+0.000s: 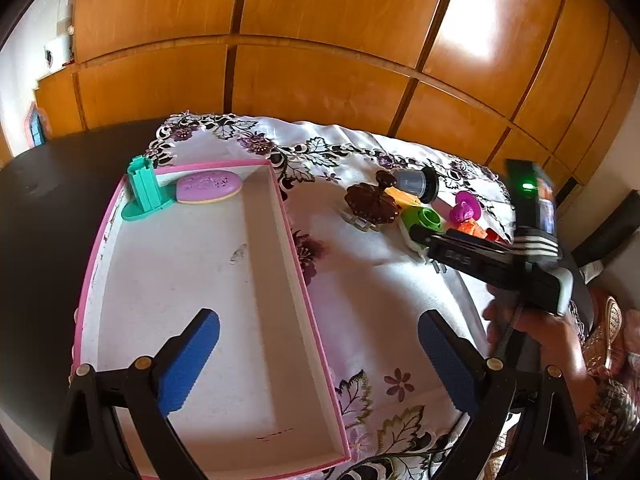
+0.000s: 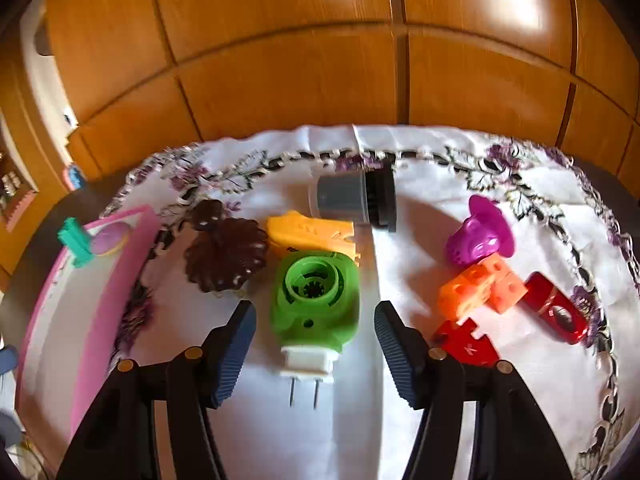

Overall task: Organize rigid objects
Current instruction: 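Move the right tool to the green-white plug and close on it, then grasp the brown flower clip with the left tool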

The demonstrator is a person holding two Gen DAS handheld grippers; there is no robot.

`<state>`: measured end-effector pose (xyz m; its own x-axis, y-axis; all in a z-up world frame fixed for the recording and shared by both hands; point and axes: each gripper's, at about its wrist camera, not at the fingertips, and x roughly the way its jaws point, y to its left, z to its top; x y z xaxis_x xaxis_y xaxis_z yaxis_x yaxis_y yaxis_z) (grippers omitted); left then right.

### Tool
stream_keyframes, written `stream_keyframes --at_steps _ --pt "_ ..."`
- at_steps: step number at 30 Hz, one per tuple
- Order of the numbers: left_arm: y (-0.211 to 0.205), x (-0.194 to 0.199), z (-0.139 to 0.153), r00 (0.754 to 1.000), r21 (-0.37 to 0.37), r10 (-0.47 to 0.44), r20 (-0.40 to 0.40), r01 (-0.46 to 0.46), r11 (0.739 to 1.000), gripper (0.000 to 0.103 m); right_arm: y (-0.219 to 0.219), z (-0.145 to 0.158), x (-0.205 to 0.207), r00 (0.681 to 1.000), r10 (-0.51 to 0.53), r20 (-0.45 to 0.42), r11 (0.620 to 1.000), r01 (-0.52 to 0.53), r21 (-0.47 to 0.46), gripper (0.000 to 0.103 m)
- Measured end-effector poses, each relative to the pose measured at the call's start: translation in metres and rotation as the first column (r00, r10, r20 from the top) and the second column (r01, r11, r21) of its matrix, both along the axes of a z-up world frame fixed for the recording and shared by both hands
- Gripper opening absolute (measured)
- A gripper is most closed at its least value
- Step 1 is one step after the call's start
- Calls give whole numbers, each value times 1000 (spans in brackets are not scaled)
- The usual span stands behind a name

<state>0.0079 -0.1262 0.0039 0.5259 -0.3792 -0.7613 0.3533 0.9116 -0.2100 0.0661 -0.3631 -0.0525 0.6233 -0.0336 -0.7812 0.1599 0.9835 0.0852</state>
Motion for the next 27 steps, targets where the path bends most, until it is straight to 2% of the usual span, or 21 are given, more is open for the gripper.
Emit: stream_keyframes --at_steps 3,4,5,9,17,23,27 --pt "-2 1 2 1000 8 -1 5 1 1000 100 -2 -11 4 1000 -21 -3 1000 21 23 61" --pt "-4 2 3 1000 14 -4 7 4 1000 100 -4 -11 2 1000 -16 12 999 16 41 54" --pt "-6 2 4 1000 18 -7 10 7 1000 100 -5 -11 0 1000 -9 22 999 8 54 53" --pt "-21 7 6 1000 41 -25 18 25 999 100 -5 -9 -10 999 21 30 999 -22 40 53" --pt "-62 26 4 998 127 -52 32 48 991 100 -17 -7 -46 1000 -5 19 1000 6 -28 53" --pt "-96 51 9 995 155 -31 99 16 988 100 -21 -12 -57 998 -24 63 1000 25 -14 53" --pt "-123 77 2 992 227 -41 118 14 974 100 -21 -14 -57 997 -26 79 1000 26 -10 53"
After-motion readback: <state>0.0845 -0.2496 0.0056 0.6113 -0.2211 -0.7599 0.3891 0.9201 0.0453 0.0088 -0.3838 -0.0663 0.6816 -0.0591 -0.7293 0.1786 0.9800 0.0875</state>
